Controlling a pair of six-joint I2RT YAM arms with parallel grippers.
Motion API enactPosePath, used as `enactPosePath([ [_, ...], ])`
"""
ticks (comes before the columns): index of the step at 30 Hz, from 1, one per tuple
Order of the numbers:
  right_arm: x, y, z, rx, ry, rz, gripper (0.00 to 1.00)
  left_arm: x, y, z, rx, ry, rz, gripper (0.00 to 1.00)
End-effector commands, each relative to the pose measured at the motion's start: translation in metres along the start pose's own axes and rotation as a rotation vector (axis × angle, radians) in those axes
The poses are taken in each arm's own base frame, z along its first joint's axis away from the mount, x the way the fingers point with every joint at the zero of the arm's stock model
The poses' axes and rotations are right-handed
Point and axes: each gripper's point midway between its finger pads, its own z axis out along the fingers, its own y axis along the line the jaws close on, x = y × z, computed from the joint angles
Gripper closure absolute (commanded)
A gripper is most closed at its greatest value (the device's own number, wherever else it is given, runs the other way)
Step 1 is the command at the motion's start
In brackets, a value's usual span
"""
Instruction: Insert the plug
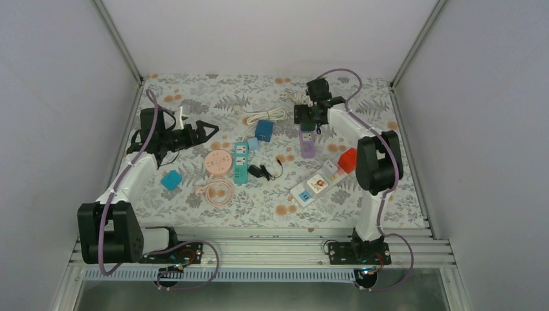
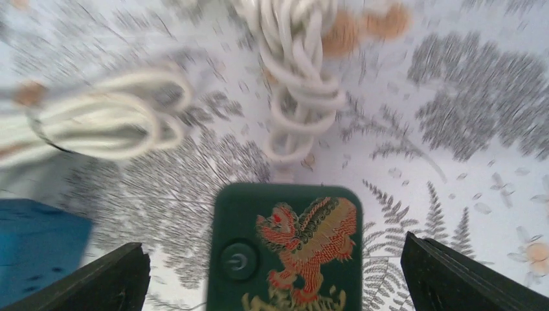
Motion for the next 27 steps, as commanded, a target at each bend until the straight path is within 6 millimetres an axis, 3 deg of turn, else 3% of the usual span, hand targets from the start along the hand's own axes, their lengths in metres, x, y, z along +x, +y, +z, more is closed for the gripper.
enactPosePath([
  [1,-0.050,0.013,-0.060,-0.075,-0.197,-0.016,0.00,-0.012,-0.009,-0.002,-0.036,-0.021,0.068,0.00],
  [5,-0.046,0.030,-0.080,-0.118,-0.242,-0.049,0.00,-0.010,-0.016,-0.002,-0.058,-0.025,0.108,0.00],
  [11,-0.031,0.045,-0.098,-0.044,-0.331,-0.033,0.04,-0.002,-0.015,0.000,-0.113,-0.028,0.142,0.00],
  [16,-0.007,0.094,-0.100,-0.292,-0.286,0.002,0.27,0.000,0.000,0.000,-0.184,-0.044,0.116,0.00],
  [21,0.033,0.153,-0.080,-0.406,-0.186,-0.045,0.28,-0.002,0.009,-0.003,-0.233,-0.075,0.095,0.00],
  [27,0.063,0.188,-0.046,-0.409,-0.083,0.017,0.40,0.000,0.009,-0.006,-0.244,-0.079,0.097,0.00],
])
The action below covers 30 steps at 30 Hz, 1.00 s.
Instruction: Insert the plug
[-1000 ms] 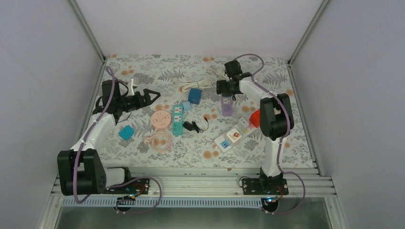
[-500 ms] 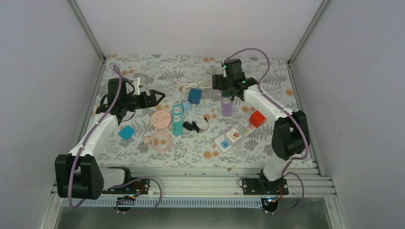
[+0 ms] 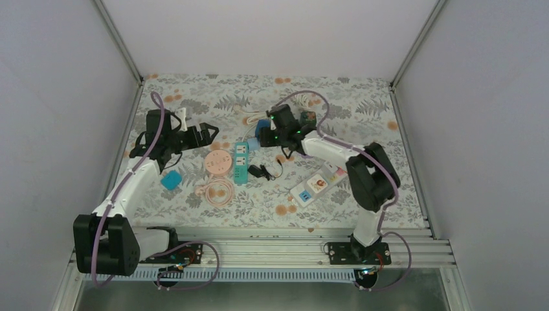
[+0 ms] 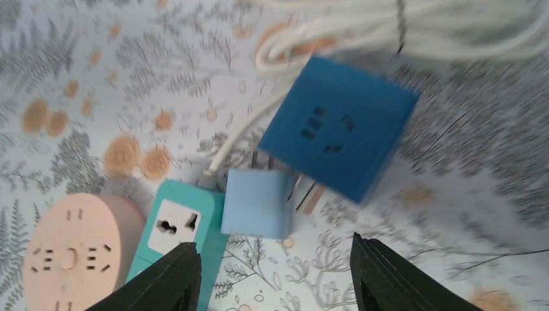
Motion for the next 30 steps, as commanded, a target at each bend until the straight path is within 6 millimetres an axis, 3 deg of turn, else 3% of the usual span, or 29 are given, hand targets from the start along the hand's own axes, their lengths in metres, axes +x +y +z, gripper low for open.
enactPosePath([
  [1,0.015,0.019,0.025,-0.003,0.036,0.091,0.40,0.001,0.002,-0.005,-0.026,-0.013,0.000,0.00],
  [6,0.034,0.027,0.045,-0.004,0.075,0.085,0.40,0.007,0.004,-0.004,-0.026,0.002,-0.001,0.00],
  [13,0.048,0.024,0.071,0.036,0.136,0.017,0.31,0.011,0.005,-0.002,-0.022,0.020,0.007,0.00],
  [18,0.051,0.018,0.084,0.082,0.148,-0.011,0.40,0.012,0.006,0.000,-0.021,0.026,0.007,0.00],
  [27,0.061,0.014,0.102,0.129,0.188,-0.087,0.38,0.015,0.008,0.002,-0.019,0.034,0.004,0.00],
  [30,0.062,0.012,0.105,0.152,0.181,-0.122,0.46,0.015,0.007,0.003,-0.015,0.037,0.003,0.00],
])
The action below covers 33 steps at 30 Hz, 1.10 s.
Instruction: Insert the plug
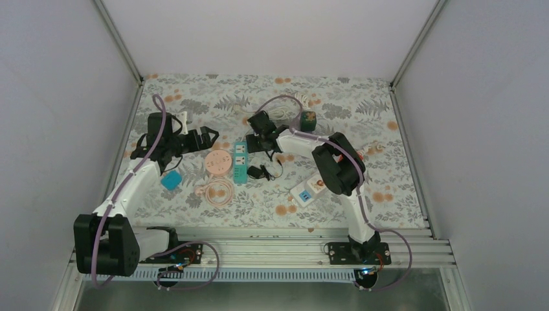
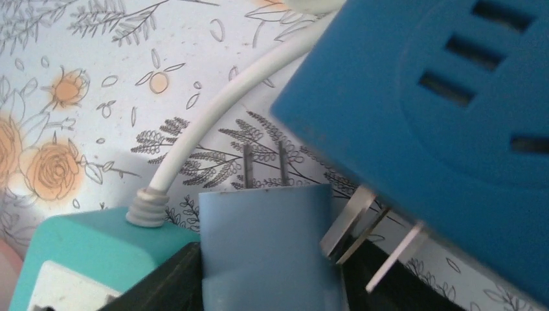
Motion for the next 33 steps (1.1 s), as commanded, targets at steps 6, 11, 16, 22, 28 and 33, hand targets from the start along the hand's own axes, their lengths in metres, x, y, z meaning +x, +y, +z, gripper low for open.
enactPosePath([
  [6,-0.009,-0.002,-0.012,0.086,-0.047,-0.142,0.56,0.005,-0.004,0.003,0.034,0.020,0.002,0.00],
  [11,-0.024,0.006,-0.061,0.019,-0.158,-0.217,0.56,0.006,-0.014,0.001,0.085,0.028,-0.001,0.00],
  [16,-0.027,0.026,-0.119,-0.139,-0.292,-0.315,0.56,0.010,-0.042,-0.002,0.246,0.057,0.003,0.00],
  [22,-0.028,0.061,-0.202,-0.332,-0.479,-0.426,0.56,0.017,-0.085,-0.015,0.491,0.111,0.007,0.00],
  [28,-0.012,0.091,-0.235,-0.438,-0.544,-0.580,0.56,0.028,-0.120,-0.022,0.641,0.191,0.010,0.00],
  [33,-0.007,0.101,-0.238,-0.448,-0.540,-0.673,0.55,0.032,-0.128,-0.026,0.679,0.221,-0.020,0.00],
])
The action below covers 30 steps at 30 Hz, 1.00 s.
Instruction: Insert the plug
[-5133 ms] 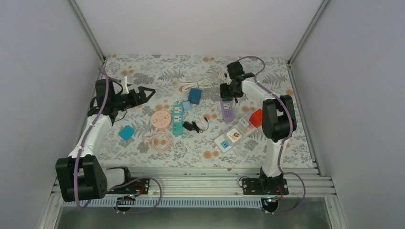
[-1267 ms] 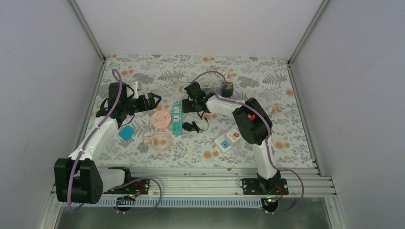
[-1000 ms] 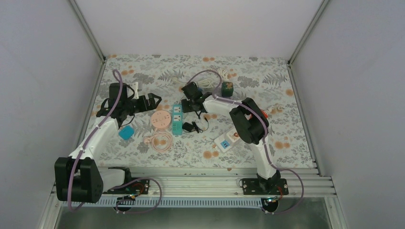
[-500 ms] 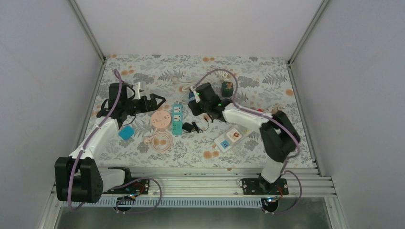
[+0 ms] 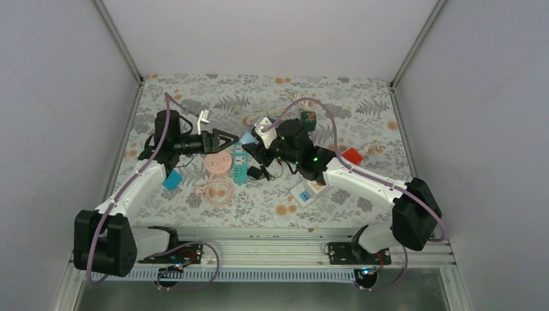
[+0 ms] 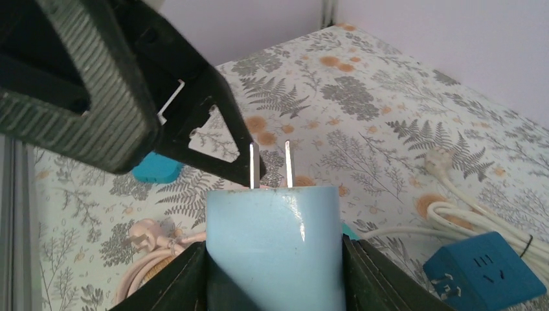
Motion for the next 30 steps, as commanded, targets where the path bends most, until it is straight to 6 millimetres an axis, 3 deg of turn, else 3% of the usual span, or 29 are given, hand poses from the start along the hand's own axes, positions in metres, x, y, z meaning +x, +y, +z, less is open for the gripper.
enactPosePath([
  [1,-0.010,0.019,0.000,-0.079,-0.025,-0.122,0.55,0.006,-0.012,0.002,0.073,0.035,-0.026,0.00],
  [4,-0.017,0.030,0.002,-0.135,-0.026,-0.144,0.54,0.013,-0.005,0.004,0.068,0.054,-0.055,0.04],
  [14,-0.008,0.044,0.019,-0.192,0.026,-0.172,0.53,0.023,-0.004,0.008,0.079,0.078,-0.097,0.37],
  [19,-0.004,0.046,0.022,-0.200,0.039,-0.167,0.53,0.015,0.006,0.007,-0.007,0.046,-0.077,0.70],
  [22,-0.002,0.045,0.020,-0.197,0.045,-0.152,0.53,0.008,0.003,0.002,-0.053,0.011,-0.027,0.84],
  [24,-0.002,0.045,0.019,-0.196,0.045,-0.132,0.52,0.005,-0.004,0.001,-0.034,0.000,-0.008,0.87],
  [26,-0.006,0.045,0.019,-0.194,0.035,-0.103,0.46,0.003,-0.008,0.001,-0.022,-0.011,0.016,0.90],
  [30,-0.024,0.038,0.007,-0.142,-0.047,-0.017,0.16,-0.003,-0.014,0.000,-0.015,-0.043,0.052,0.91],
])
